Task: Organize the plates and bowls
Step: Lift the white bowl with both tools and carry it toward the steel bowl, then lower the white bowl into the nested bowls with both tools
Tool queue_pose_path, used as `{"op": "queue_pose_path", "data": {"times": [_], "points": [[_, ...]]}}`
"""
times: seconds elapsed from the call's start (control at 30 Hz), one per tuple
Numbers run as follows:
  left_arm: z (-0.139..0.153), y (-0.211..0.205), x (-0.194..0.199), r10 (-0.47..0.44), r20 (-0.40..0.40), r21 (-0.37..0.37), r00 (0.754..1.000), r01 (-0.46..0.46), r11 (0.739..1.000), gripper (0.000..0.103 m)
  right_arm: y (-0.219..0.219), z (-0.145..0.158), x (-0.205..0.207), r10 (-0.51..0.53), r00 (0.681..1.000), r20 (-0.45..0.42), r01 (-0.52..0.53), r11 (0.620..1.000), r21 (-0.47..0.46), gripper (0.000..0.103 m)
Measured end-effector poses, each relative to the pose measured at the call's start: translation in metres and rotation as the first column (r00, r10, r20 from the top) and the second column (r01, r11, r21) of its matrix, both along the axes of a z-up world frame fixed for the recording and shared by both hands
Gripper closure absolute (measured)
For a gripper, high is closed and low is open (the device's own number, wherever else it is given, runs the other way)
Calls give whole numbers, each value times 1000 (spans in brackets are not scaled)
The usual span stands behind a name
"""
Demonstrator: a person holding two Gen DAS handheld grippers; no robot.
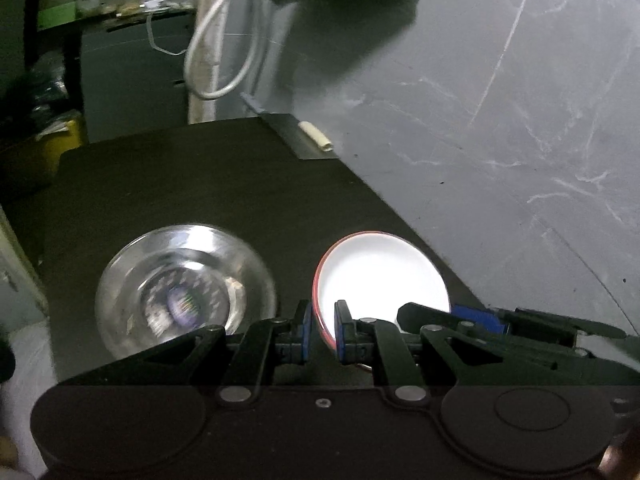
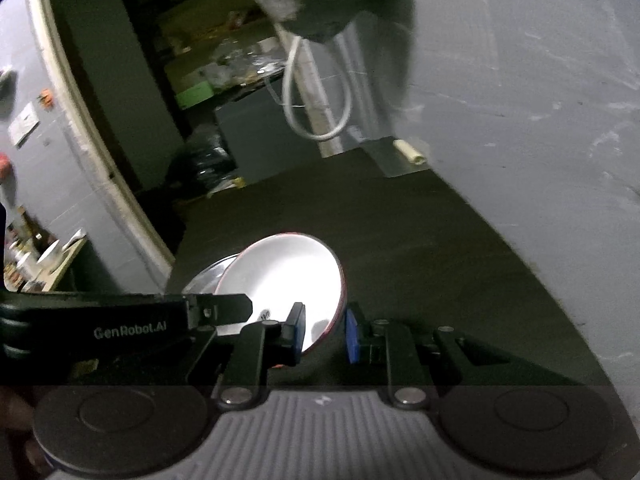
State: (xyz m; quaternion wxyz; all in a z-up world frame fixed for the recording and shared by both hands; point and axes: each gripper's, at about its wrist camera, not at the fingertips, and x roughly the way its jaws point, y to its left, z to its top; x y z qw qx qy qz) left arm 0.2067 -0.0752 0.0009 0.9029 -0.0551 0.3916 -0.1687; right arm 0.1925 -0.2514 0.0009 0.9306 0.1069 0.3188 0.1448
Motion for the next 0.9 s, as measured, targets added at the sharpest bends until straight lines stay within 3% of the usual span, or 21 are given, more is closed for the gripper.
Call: {"op": "queue_pose_path", "data": {"times": [0.53,0.9], "points": [[-12,62,-64,159,-48,-3,986,-160,987,91,64,-1,-42,201,978,-59,-204,978,-43,79],[-25,76,-91,205,-93,4,974,-205,979,91,82,-11,-54,268,955,-126,-277,959,-59,79]]}}
